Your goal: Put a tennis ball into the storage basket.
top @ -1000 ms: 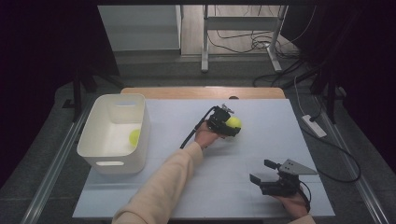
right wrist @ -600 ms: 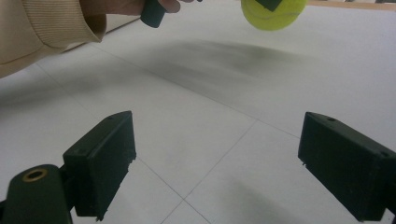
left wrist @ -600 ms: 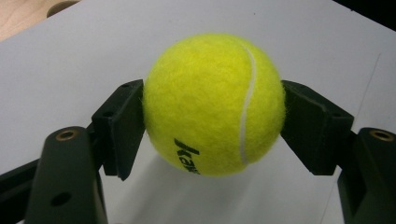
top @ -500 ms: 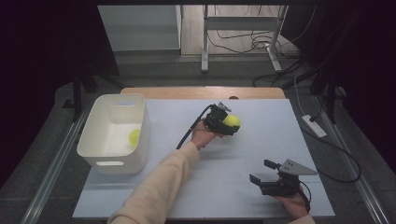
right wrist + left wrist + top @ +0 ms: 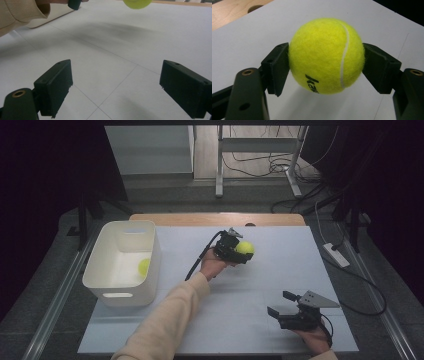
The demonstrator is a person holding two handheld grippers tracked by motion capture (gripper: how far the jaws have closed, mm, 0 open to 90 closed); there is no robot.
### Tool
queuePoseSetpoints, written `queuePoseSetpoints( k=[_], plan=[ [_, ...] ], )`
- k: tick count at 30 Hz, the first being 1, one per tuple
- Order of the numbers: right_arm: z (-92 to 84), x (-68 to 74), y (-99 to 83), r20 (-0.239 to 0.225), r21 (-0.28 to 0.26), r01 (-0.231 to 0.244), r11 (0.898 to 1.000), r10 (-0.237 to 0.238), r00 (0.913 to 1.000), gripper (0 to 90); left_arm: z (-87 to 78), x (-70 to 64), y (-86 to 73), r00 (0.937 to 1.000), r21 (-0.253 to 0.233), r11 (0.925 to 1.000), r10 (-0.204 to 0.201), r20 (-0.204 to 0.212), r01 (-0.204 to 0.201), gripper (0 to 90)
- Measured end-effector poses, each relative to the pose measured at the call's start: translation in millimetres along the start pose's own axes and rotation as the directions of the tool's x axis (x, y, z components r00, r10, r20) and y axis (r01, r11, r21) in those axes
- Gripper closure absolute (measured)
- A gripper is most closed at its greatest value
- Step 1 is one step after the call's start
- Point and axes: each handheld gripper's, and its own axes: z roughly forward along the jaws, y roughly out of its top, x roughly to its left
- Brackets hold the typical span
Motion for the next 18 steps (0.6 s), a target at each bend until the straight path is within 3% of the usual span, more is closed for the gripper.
queuePoseSetpoints(
  k=[18],
  plan=[
    [0.5, 0.2, 0.0, 0.005, 0.003, -0.001, 1.000, 0.001, 1.0000, 11.6, -15.8, 4.2, -2.6, 0.9999, -0.026, 0.9997, -0.004, -0.016, 0.004, 27.5]
  ],
)
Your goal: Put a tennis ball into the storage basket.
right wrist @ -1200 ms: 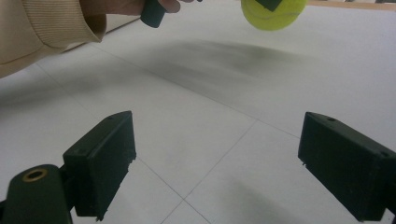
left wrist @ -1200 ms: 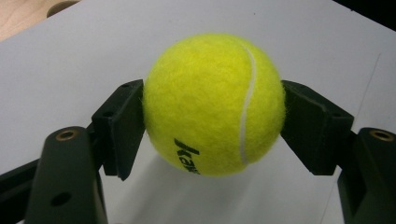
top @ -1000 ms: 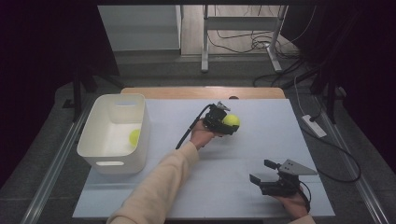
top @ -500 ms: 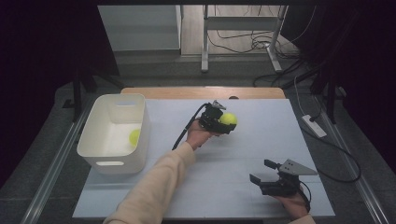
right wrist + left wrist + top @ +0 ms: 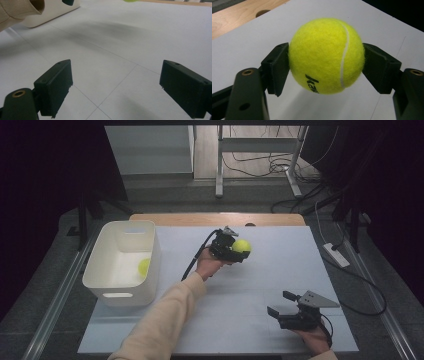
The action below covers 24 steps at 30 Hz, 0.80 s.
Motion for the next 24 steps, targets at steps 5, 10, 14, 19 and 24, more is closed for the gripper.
queuePoseSetpoints(
  k=[5, 10, 14, 19, 24],
  plan=[
    [0.1, 0.1, 0.0, 0.001, 0.002, 0.001, 1.000, -0.001, 1.0000, 11.6, -4.9, 0.8, -1.9, 1.0000, -0.013, 0.9999, -0.005, 0.004, 0.005, 27.5],
    [0.2, 0.2, 0.0, 0.002, 0.003, 0.002, 1.000, -0.002, 1.0000, 11.6, -9.7, 0.5, -2.5, 1.0000, -0.019, 0.9998, -0.001, 0.003, 0.001, 27.5],
    [0.2, 0.1, 0.0, 0.004, 0.004, 0.001, 1.000, -0.001, 1.0000, 11.8, -12.0, -0.3, -3.0, 1.0000, -0.023, 0.9997, 0.002, 0.002, -0.002, 27.5],
    [0.3, 0.2, -0.1, 0.005, 0.005, 0.001, 1.000, -0.001, 1.0000, 11.8, -16.3, -1.8, -3.7, 0.9999, -0.031, 0.9995, 0.010, 0.005, -0.010, 27.5],
    [0.1, 0.1, 0.0, 0.005, 0.003, 0.000, 1.000, -0.001, 1.0000, 11.8, -21.7, -3.5, -4.0, 0.9998, -0.033, 0.9992, 0.022, 0.005, -0.022, 27.5]
  ],
)
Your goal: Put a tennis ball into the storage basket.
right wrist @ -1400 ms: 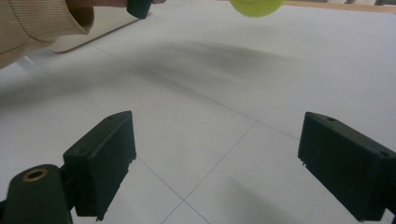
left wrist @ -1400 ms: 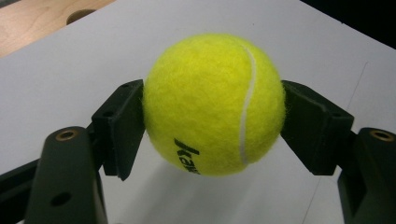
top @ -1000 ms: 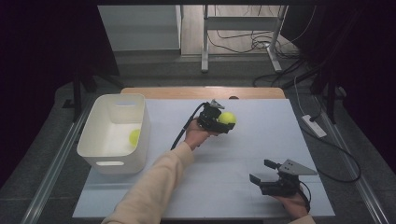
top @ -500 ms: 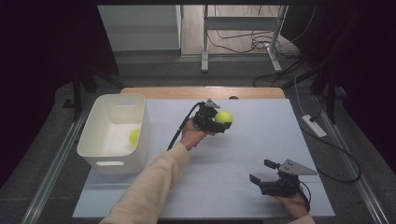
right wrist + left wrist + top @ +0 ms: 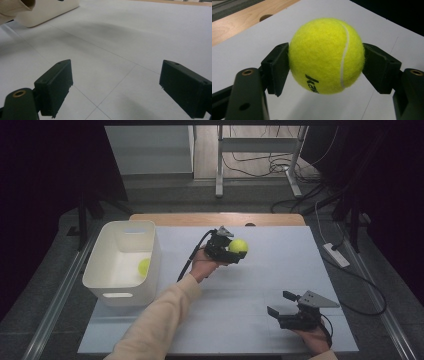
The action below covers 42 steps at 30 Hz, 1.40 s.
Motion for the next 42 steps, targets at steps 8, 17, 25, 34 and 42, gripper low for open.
queuePoseSetpoints(
  k=[8, 17, 25, 34, 42],
  plan=[
    [0.2, 0.6, 0.2, 0.001, -0.001, 0.000, 1.000, 0.000, 1.0000, 11.8, -7.6, -1.2, -0.3, 1.0000, -0.013, 0.9999, 0.006, -0.002, -0.006, 27.5],
    [0.3, 0.4, 0.2, 0.003, -0.001, 0.000, 1.000, 0.000, 1.0000, 11.8, -14.0, -1.5, -0.9, 1.0000, -0.023, 0.9997, 0.007, -0.003, -0.007, 27.5],
    [0.3, 0.7, 0.3, 0.003, -0.001, -0.002, 1.000, 0.002, 1.0000, 11.8, -21.4, -3.1, -1.5, 0.9999, -0.035, 0.9993, 0.011, -0.003, -0.011, 27.5],
    [0.5, 0.9, 0.4, 0.006, 0.000, -0.001, 1.000, 0.001, 1.0000, 11.8, -31.1, -4.4, -0.3, 0.9999, -0.047, 0.9987, 0.016, -0.005, -0.016, 27.5],
    [0.6, 1.0, 0.3, 0.007, 0.002, 0.000, 1.000, 0.000, 1.0000, 11.8, -38.7, -5.0, 0.0, 0.9999, -0.060, 0.9981, 0.016, -0.006, -0.016, 27.5]
  ],
)
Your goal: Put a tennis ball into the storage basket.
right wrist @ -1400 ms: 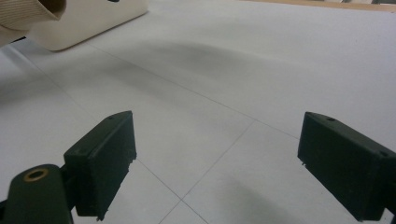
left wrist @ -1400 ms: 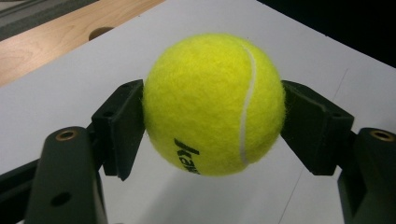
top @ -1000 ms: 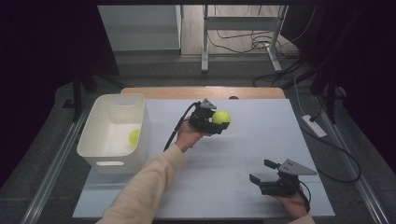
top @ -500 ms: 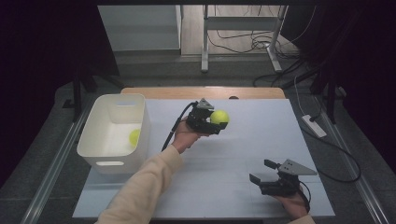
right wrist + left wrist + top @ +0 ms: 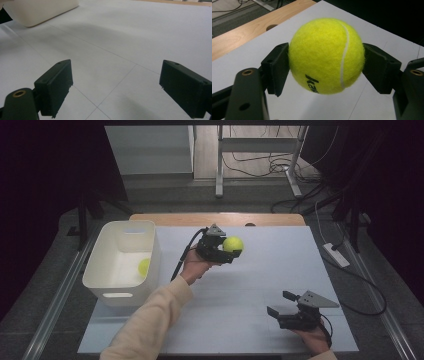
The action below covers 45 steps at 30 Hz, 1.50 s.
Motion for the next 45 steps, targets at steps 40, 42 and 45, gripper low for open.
queuePoseSetpoints(
  k=[40, 42, 45],
  plan=[
    [0.2, 0.4, 0.1, 0.004, -0.004, 0.005, 1.000, -0.005, 1.0000, 11.8, -37.6, 3.4, -8.9, 0.9998, -0.045, 0.9989, 0.009, -0.019, -0.009, 27.5],
    [0.3, 0.4, 0.1, 0.003, -0.003, 0.005, 1.000, -0.005, 1.0000, 11.8, -40.1, 4.0, -9.2, 0.9998, -0.049, 0.9988, 0.006, -0.018, -0.006, 27.5],
    [0.3, 0.7, 0.2, 0.003, -0.003, 0.006, 1.000, -0.006, 1.0000, 11.8, -43.9, 5.0, -9.5, 0.9998, -0.056, 0.9984, 0.004, -0.022, -0.005, 27.5]
  ],
)
